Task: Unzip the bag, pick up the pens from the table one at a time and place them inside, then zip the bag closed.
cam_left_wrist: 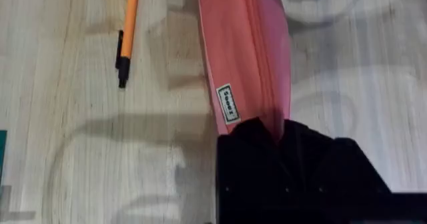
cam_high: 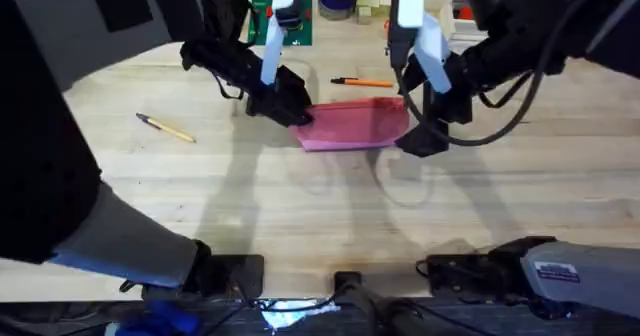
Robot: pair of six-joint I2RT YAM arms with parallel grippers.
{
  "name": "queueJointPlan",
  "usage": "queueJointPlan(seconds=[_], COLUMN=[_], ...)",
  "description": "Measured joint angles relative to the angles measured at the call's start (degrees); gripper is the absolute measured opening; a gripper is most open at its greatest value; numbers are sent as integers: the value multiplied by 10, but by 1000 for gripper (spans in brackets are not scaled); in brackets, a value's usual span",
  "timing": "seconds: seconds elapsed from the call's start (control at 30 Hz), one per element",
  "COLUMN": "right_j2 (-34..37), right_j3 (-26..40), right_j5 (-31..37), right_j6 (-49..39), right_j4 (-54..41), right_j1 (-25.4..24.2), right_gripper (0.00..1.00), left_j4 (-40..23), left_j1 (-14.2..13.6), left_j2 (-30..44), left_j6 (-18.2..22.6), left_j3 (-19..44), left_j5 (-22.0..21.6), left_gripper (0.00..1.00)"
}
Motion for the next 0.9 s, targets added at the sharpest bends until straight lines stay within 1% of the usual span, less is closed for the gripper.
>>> queueJointPlan(seconds=[0.33,0.47,0.53,0.67,0.73,0.83,0.9], right_j2=[13,25,33,48,55,60,60], right_j3=[0,0,0,0,0,0,1], right_j5=[0,0,0,0,0,0,1], right_j6=[-2,-2,-2,-2,-2,-1,-2], right_j4=[23,36,39,48,48,50,51], right_j1=[11,11,11,11,11,10,10], right_gripper=[990,945,904,890,824,653,578], left_j4=[0,0,0,0,0,0,-1], left_j1=[0,0,0,0,0,0,0], left_j2=[0,0,0,0,0,0,0], left_j6=[0,0,0,0,0,0,0], left_j3=[0,0,0,0,0,0,0], left_j5=[0,0,0,0,0,0,0], left_gripper=[43,43,43,43,43,43,43])
